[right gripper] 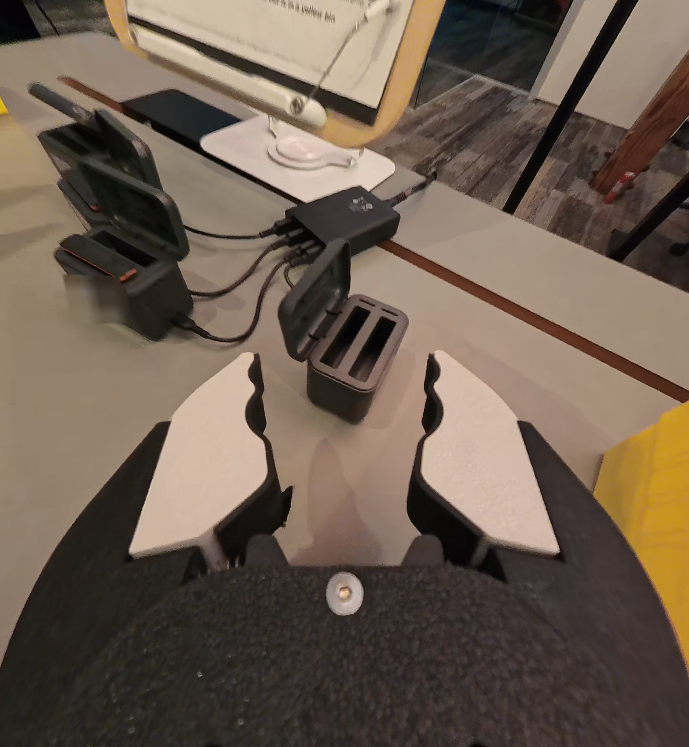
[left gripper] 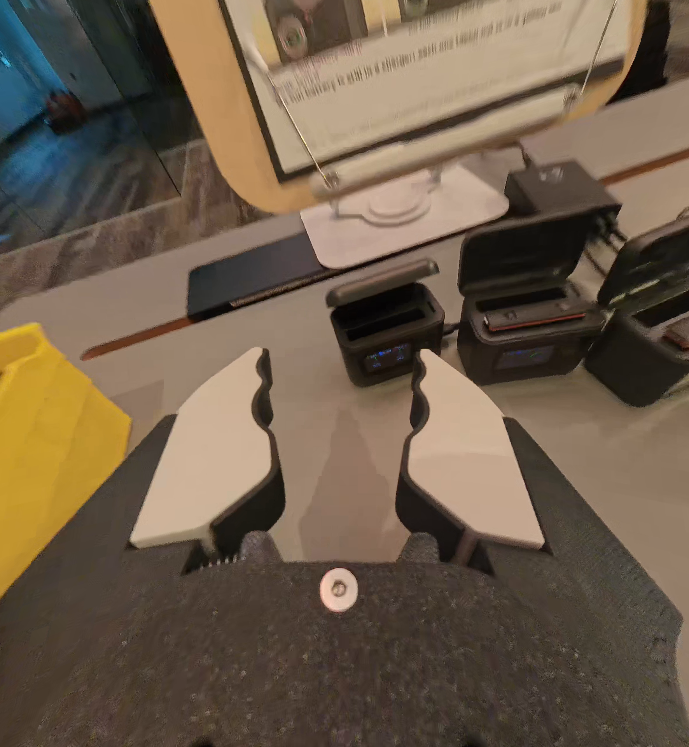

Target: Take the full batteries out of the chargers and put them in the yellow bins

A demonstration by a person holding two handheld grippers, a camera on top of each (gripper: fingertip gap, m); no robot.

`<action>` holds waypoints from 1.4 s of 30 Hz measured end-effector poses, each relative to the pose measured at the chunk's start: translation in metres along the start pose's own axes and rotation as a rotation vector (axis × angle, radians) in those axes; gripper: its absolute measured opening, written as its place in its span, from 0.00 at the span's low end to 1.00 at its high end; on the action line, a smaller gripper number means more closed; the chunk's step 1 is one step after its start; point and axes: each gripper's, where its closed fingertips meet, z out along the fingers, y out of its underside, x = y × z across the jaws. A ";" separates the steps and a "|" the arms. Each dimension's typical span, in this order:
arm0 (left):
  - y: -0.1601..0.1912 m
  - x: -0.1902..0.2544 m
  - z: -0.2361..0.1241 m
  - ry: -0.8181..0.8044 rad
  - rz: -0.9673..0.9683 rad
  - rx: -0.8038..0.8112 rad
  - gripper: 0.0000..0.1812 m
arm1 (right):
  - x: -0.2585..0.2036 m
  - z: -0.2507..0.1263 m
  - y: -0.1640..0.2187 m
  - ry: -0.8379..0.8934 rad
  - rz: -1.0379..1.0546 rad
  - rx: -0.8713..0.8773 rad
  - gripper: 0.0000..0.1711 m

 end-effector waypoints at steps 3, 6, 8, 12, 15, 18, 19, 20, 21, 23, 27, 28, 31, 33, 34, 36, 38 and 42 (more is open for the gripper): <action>-0.032 -0.015 -0.042 -0.021 0.003 0.114 0.30 | -0.010 -0.010 -0.012 -0.004 0.022 0.052 0.45; -0.063 -0.038 -0.086 -0.020 0.089 0.187 0.28 | -0.020 -0.018 -0.016 -0.021 0.032 0.081 0.45; -0.067 -0.061 -0.103 -0.013 0.223 0.122 0.29 | -0.025 -0.021 -0.014 -0.033 0.031 0.082 0.44; -0.057 -0.127 -0.116 -0.050 0.469 -0.021 0.25 | -0.031 -0.024 -0.007 -0.044 0.022 0.068 0.43; -0.035 -0.177 -0.112 -0.086 0.606 -0.155 0.25 | -0.032 -0.024 -0.005 -0.050 0.029 0.068 0.43; 0.006 -0.206 -0.100 -0.078 0.763 -0.337 0.26 | -0.035 -0.021 -0.003 -0.071 0.051 0.071 0.42; 0.021 -0.210 -0.095 -0.065 0.797 -0.396 0.26 | -0.036 -0.020 -0.002 -0.079 0.059 0.072 0.41; 0.035 -0.212 -0.090 -0.050 0.827 -0.453 0.27 | -0.037 -0.018 -0.001 -0.085 0.064 0.071 0.41; 0.047 -0.214 -0.085 -0.044 0.861 -0.496 0.27 | -0.039 -0.017 0.001 -0.089 0.064 0.067 0.41; 0.066 -0.213 -0.075 -0.001 0.901 -0.548 0.28 | -0.041 -0.013 0.005 -0.093 0.059 0.052 0.41; 0.081 -0.211 -0.052 0.078 0.876 -0.580 0.31 | -0.045 -0.008 0.011 -0.103 0.052 0.030 0.40; 0.083 -0.211 -0.047 0.097 0.875 -0.591 0.32 | -0.046 -0.007 0.012 -0.104 0.050 0.026 0.40; 0.088 -0.215 -0.037 0.147 0.872 -0.647 0.33 | -0.046 -0.005 0.015 -0.105 0.051 0.017 0.40; 0.092 -0.219 -0.033 0.166 0.860 -0.686 0.32 | -0.045 -0.005 0.017 -0.105 0.049 0.011 0.40; 0.094 -0.220 -0.033 0.172 0.856 -0.701 0.32 | -0.044 -0.005 0.018 -0.104 0.048 0.009 0.40; 0.095 -0.222 -0.030 0.164 0.869 -0.701 0.30 | -0.043 -0.005 0.020 -0.101 0.046 0.004 0.40; 0.095 -0.222 -0.030 0.146 0.885 -0.699 0.30 | -0.043 -0.004 0.021 -0.101 0.045 0.000 0.39; 0.095 -0.223 -0.032 0.118 0.924 -0.680 0.28 | -0.043 -0.002 0.024 -0.099 0.040 -0.013 0.39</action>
